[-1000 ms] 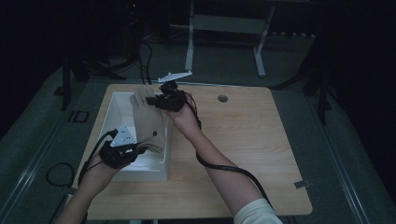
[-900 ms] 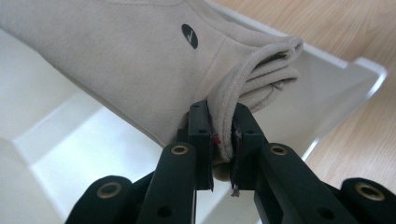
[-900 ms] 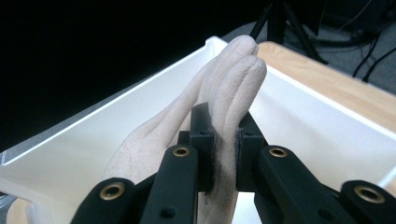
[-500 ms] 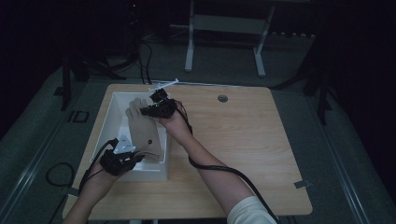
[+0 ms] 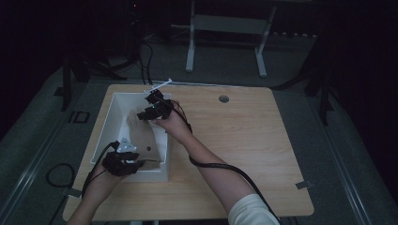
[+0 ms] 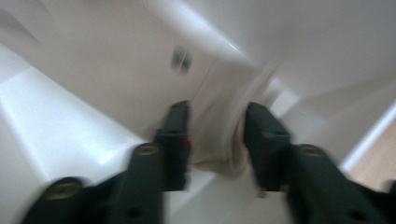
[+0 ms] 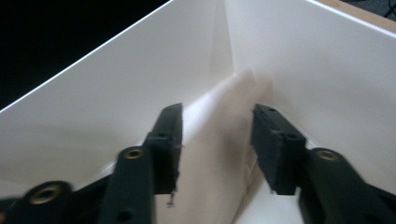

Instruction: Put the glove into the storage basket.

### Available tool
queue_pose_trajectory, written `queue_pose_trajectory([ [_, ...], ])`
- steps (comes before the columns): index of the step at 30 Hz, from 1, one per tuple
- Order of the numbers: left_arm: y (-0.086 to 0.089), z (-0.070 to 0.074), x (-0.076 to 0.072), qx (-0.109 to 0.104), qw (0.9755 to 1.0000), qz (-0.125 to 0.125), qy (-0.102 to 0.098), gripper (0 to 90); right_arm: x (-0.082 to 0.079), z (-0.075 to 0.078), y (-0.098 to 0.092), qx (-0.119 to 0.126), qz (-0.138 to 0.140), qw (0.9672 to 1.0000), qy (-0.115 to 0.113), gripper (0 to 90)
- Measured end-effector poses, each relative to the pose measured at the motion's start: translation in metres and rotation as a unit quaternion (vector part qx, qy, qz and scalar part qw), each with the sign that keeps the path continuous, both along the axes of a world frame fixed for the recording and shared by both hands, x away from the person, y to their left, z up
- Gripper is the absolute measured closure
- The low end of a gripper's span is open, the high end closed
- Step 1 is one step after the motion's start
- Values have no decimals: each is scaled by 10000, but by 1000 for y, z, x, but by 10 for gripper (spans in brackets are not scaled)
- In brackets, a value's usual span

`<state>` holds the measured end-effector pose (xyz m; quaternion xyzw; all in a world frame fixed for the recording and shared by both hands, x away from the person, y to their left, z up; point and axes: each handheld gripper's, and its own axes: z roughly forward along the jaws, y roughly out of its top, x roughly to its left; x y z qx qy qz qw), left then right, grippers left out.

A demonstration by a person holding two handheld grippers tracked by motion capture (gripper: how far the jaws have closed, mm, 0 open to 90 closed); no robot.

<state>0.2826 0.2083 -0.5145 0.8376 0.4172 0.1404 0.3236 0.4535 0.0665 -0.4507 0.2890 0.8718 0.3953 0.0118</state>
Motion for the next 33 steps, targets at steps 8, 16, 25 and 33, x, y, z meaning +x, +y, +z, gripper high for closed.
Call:
queue_pose_trajectory([
  [8, 4, 10, -1, -423, 9984, 347, -159, 382, -5, 5, -4, 51, 154, 9999, -14, 392],
  [16, -1, 19, -5, -612, 9967, 398, -369, 146, -7, 11, -15, 300, 423, 9986, 66, 204],
  [25, -5, 32, -7, -837, 9934, 442, -649, 146, -20, 19, -30, 393, 722, 9962, -304, 168],
  [33, -11, 45, -8, -971, 9917, 377, -749, 146, -30, 31, -53, 511, 760, 9945, -499, 164],
])
